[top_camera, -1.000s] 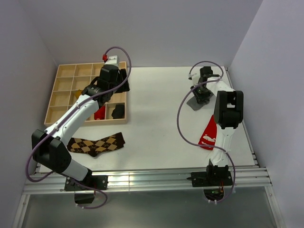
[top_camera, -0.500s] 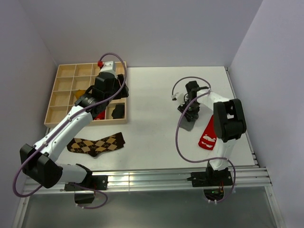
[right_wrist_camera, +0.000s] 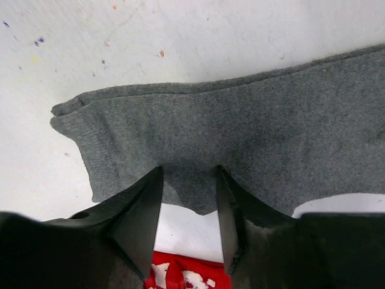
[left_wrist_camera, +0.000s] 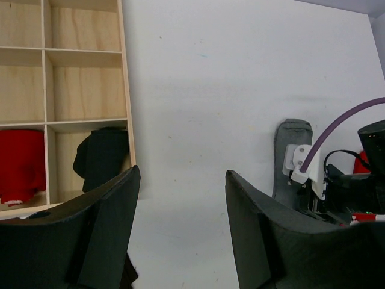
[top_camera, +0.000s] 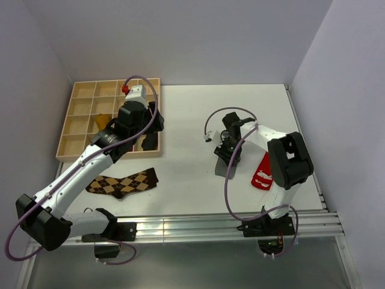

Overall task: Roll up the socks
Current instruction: Move the sock to the center of the board.

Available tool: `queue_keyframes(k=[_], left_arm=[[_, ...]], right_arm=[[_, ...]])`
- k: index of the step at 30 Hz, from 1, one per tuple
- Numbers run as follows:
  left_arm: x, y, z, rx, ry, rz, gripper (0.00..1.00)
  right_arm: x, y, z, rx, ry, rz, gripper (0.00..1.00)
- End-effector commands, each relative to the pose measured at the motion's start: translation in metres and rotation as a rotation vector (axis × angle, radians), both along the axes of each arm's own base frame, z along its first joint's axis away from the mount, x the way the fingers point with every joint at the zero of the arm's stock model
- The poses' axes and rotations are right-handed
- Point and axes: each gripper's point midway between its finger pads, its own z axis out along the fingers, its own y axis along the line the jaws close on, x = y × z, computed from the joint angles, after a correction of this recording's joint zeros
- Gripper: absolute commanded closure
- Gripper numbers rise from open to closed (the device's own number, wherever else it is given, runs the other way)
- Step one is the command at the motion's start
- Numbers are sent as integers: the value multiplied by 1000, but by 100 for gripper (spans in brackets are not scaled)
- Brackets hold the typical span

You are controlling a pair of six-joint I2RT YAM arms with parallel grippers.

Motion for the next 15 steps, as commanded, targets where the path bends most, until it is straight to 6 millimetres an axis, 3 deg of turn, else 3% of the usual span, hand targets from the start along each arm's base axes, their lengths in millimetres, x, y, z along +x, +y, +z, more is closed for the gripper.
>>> queue_keyframes(k=[1, 8, 15], left_arm=[[-4, 1, 12, -32, -43, 13, 36], [-3, -2, 15, -40, -69, -8, 36], [-2, 0, 32, -45, -116, -5, 35]], right_arm=[[25, 14, 32, 61, -152, -13, 51], [40, 11, 90, 137, -392, -106, 42], [1, -2, 60, 85, -354, -28, 42]])
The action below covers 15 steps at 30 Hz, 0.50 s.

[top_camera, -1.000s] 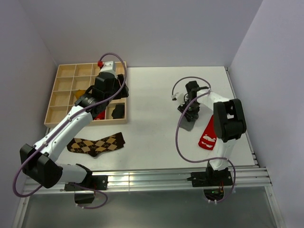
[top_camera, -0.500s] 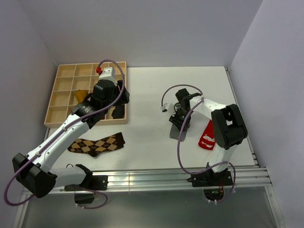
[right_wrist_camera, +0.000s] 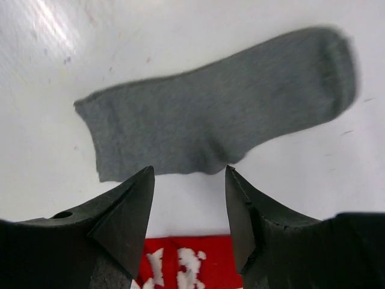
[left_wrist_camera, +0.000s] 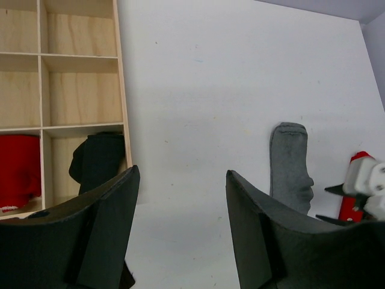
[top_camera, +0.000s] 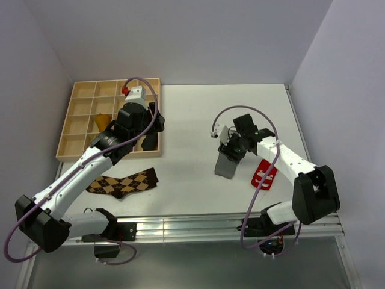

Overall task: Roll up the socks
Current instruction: Move the sock to the center of the board, then roll the sock at the center of the board.

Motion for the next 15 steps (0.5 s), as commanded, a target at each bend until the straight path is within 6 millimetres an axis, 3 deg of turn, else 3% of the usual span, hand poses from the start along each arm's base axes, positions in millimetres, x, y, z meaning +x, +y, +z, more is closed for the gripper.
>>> queue_keyframes(k=[1, 15], left_arm=[[1, 2, 34, -36, -101, 5, 35], [5, 0, 33, -32, -97, 13, 36]], right_arm=[[-18, -7, -23, -52, 20, 36, 43], [-53, 8, -50, -79, 28, 123, 43]])
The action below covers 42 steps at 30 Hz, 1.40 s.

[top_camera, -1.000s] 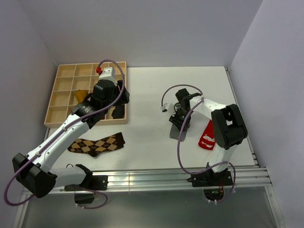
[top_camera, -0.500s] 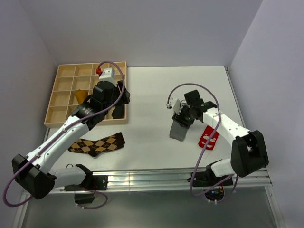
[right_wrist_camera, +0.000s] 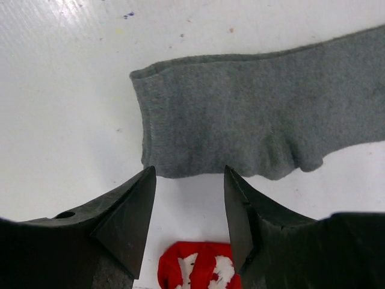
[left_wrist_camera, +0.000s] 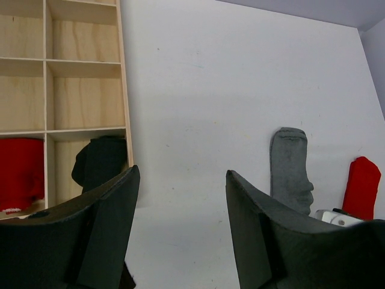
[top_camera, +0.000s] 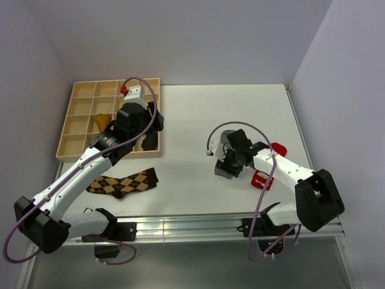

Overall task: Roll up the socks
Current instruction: Roll the sock at the center of the board.

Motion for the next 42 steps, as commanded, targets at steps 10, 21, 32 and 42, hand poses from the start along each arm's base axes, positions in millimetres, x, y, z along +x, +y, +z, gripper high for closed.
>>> queue_keyframes(k=[10, 21, 32, 42], left_arm=[[7, -4, 21, -16, -64, -5, 35], [13, -6, 12, 13, -49, -3, 35], [18, -18, -3, 14, -58, -51, 36], [-4, -42, 12, -81, -244, -184, 41]], right_arm=[[-3, 16, -15, -23, -12, 40, 46], [-18, 12, -33, -62, 46, 54, 48], [-20, 12, -49, -95, 94, 73, 71], [-43, 34, -25, 104, 441, 201, 78]])
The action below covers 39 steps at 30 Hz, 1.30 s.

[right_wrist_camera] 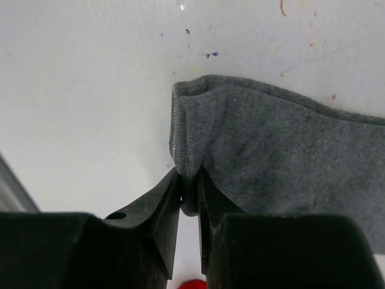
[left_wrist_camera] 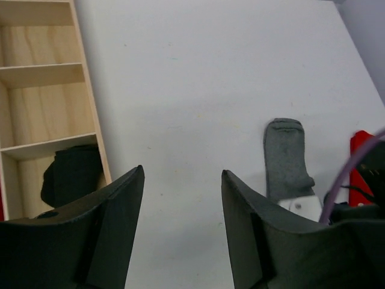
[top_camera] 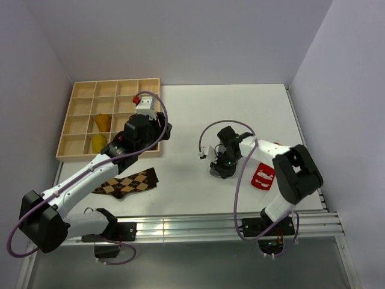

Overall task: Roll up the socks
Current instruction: Roll the sock at the center of the board.

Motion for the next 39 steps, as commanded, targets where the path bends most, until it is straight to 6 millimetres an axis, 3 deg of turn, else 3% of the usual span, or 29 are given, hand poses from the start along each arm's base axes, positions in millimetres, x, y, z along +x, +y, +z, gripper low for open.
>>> queue_keyframes(k=[1, 2, 3, 4, 5, 6, 9, 13, 14, 17, 18, 20, 21, 23, 26, 27, 28, 30, 39], left_arm=[[-9, -14, 48, -111, -191, -74, 42], [-14, -18, 45, -120, -208, -91, 43], [-20, -17, 52, -130, -240, -108, 44], [-25, -19, 45, -124, -239, -133, 46], [-31, -24, 46, -127, -254, -162, 46], [-39, -30, 52, -134, -288, -214, 46], [-60, -50, 42, -79, -332, -334, 47], [-96, -97, 6, 29, -293, -518, 45], [-97, -107, -14, 74, -260, -547, 46], [-109, -133, -35, 119, -232, -613, 45], [-111, -142, -55, 154, -204, -641, 44], [-120, -162, -62, 153, -205, -697, 42], [-121, -169, -77, 171, -184, -716, 40], [-122, -184, -90, 167, -181, -765, 39], [-120, -205, -93, 161, -189, -815, 38], [-118, -210, -109, 182, -168, -827, 38], [-115, -216, -106, 181, -181, -828, 38], [-110, -221, -124, 224, -165, -839, 39], [-99, -237, -144, 307, -195, -881, 39]], right_arm=[[-22, 7, 17, 149, 243, 53, 78], [-34, 2, 23, 154, 322, 50, 78], [-28, 5, 28, 181, 354, 49, 78], [-28, 6, 34, 223, 380, 72, 78], [-37, -1, 41, 227, 458, 54, 78], [-33, -1, 42, 236, 494, 54, 78], [-32, -5, 45, 255, 616, 26, 78], [-25, -10, 47, 275, 706, -43, 78], [-22, -11, 49, 285, 728, -67, 78], [-16, -14, 47, 275, 754, -131, 77], [-15, -16, 45, 274, 769, -144, 77], [-11, -19, 42, 270, 790, -204, 76], [-10, -21, 40, 262, 806, -229, 76], [-8, -25, 38, 257, 815, -251, 76], [-10, -29, 33, 241, 835, -285, 76], [-11, -29, 32, 243, 847, -288, 76], [-12, -30, 32, 245, 854, -291, 76], [-12, -31, 30, 240, 861, -304, 76], [-5, -37, 26, 242, 858, -354, 76]])
